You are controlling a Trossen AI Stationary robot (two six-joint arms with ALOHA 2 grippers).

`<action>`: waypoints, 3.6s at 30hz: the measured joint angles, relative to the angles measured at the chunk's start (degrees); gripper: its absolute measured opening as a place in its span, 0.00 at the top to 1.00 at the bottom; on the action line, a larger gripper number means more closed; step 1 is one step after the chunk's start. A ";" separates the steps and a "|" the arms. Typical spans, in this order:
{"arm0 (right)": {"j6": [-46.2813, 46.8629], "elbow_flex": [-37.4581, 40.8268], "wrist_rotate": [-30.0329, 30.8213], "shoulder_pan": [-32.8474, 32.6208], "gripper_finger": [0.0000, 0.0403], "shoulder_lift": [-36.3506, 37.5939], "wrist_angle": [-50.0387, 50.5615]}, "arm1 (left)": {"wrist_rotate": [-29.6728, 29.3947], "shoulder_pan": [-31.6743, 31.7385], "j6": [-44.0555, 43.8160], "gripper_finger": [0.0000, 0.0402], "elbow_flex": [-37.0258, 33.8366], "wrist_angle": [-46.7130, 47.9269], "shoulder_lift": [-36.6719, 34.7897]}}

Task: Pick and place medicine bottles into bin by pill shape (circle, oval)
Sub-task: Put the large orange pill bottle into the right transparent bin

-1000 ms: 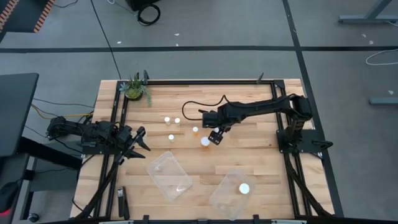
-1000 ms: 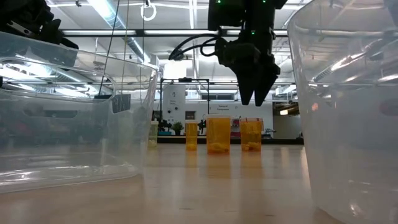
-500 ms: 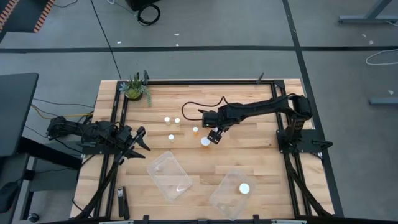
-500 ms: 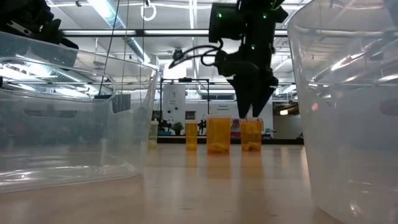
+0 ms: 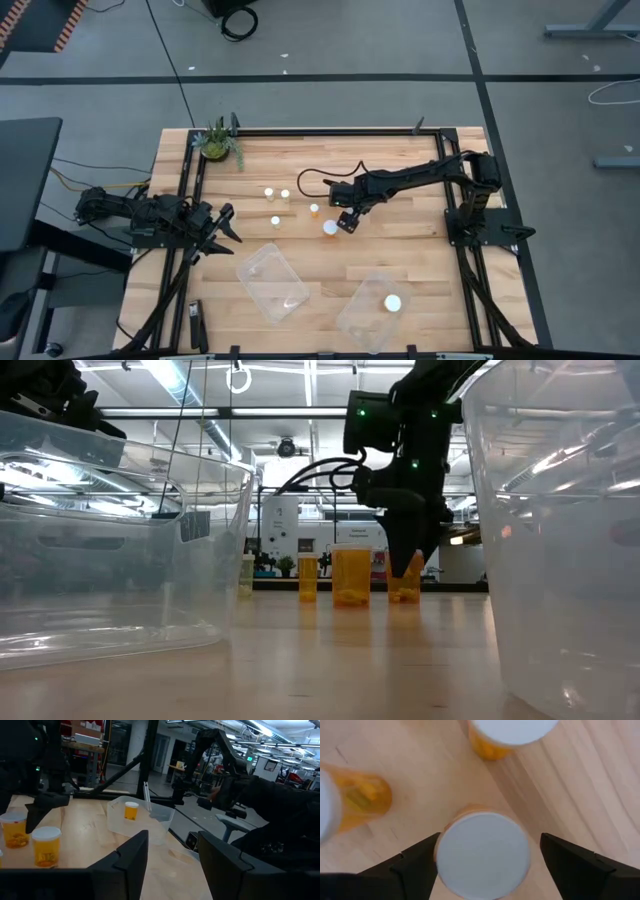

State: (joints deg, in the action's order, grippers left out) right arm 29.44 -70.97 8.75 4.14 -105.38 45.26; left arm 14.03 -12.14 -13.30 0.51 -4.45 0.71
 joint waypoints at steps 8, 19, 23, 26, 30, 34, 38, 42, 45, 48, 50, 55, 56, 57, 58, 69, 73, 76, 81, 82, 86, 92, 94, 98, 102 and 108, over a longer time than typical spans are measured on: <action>-0.49 0.01 0.02 0.00 0.31 0.00 -0.07 | 0.00 0.02 0.00 0.56 0.00 0.00 0.00; -0.68 -0.01 -0.11 -0.20 0.43 0.00 0.53 | 0.01 0.02 0.00 0.56 0.00 0.00 0.00; -0.91 -0.01 -0.20 -0.20 0.43 0.02 1.14 | 0.01 0.01 0.00 0.56 0.00 0.00 0.00; -0.95 -0.01 -0.26 -0.20 0.43 0.41 1.90 | -0.01 0.01 0.00 0.55 0.00 0.00 0.00; -0.31 -0.11 -0.22 -0.22 0.43 1.81 2.95 | 0.01 0.00 0.00 0.56 0.00 0.00 0.02; 1.00 -0.20 0.15 -1.08 0.43 3.56 3.26 | 0.01 0.02 -0.01 0.56 0.00 -0.01 0.02; 2.83 -0.27 0.15 -2.91 0.43 4.76 3.87 | 0.01 0.01 0.00 0.55 0.00 0.01 0.02; 5.28 -0.28 0.15 -5.27 0.43 5.65 4.16 | 0.01 0.01 0.00 0.55 0.00 0.00 0.02; 7.42 -0.35 0.15 -7.45 0.43 6.76 4.45 | 0.01 0.02 0.00 0.56 0.00 -0.01 0.02; 10.18 -0.40 0.15 -9.75 0.43 7.95 4.51 | 0.01 0.00 0.00 0.56 0.00 -0.04 0.02; 12.61 -0.40 0.15 -11.45 0.43 8.69 4.77 | 0.01 0.00 0.00 0.55 0.00 0.03 0.02; 18.83 -0.42 0.15 -15.81 0.43 8.97 4.50 | 0.00 0.02 0.00 0.55 0.00 0.03 0.02; 19.92 -0.42 0.15 -16.73 0.43 8.98 4.39 | 0.00 0.01 0.00 0.56 0.00 0.02 0.02; 20.74 -0.42 0.15 -17.64 0.43 8.98 4.32 | 0.00 0.02 0.00 0.56 0.00 0.01 0.02; 21.62 -0.42 0.15 -18.58 0.43 8.98 4.34 | 0.01 0.01 0.00 0.56 0.00 0.04 0.02; 29.56 -0.42 2.01 -25.30 0.43 8.98 -0.34 | 0.01 0.00 0.00 0.56 0.00 0.02 0.02; 30.36 -0.42 3.13 -26.75 0.43 8.98 -5.72 | 0.01 0.00 0.00 0.56 0.00 0.02 0.02; 31.00 -0.42 3.67 -27.85 0.43 8.98 -7.76 | 0.01 0.01 0.00 0.55 0.00 0.02 0.02; 32.53 -1.06 3.97 -29.69 0.43 8.71 -11.18 | 0.01 0.02 0.00 0.55 0.00 0.02 0.02; 32.63 -1.75 4.60 -30.16 0.43 8.54 -11.07 | 0.01 0.01 0.00 0.56 0.00 0.02 0.02; 32.22 -6.52 7.16 -31.80 0.43 6.62 -9.34 | 0.01 0.02 0.00 0.56 0.00 0.01 0.02; 30.97 -18.85 8.79 -33.03 0.43 -0.36 0.66 | 0.01 0.01 -0.02 0.55 0.00 -0.03 0.09; 30.34 -22.68 8.81 -33.31 0.43 -2.64 3.18 | -0.01 0.02 0.00 0.55 0.00 -0.01 0.35; 30.39 -30.21 8.83 -34.02 0.43 -6.60 8.88 | 0.00 0.01 0.00 0.56 0.00 0.04 0.42; 31.88 -37.71 8.68 -35.11 0.43 -10.65 15.51 | -0.01 0.02 0.00 0.55 0.00 0.02 0.40; 33.27 -45.24 7.98 -37.37 0.43 -13.96 22.50 | -0.01 0.01 0.00 0.56 0.00 -0.15 0.39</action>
State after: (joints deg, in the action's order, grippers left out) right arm 62.71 -116.21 16.73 -33.23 -119.35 67.76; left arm 14.02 -12.13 -13.30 0.51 -4.59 1.10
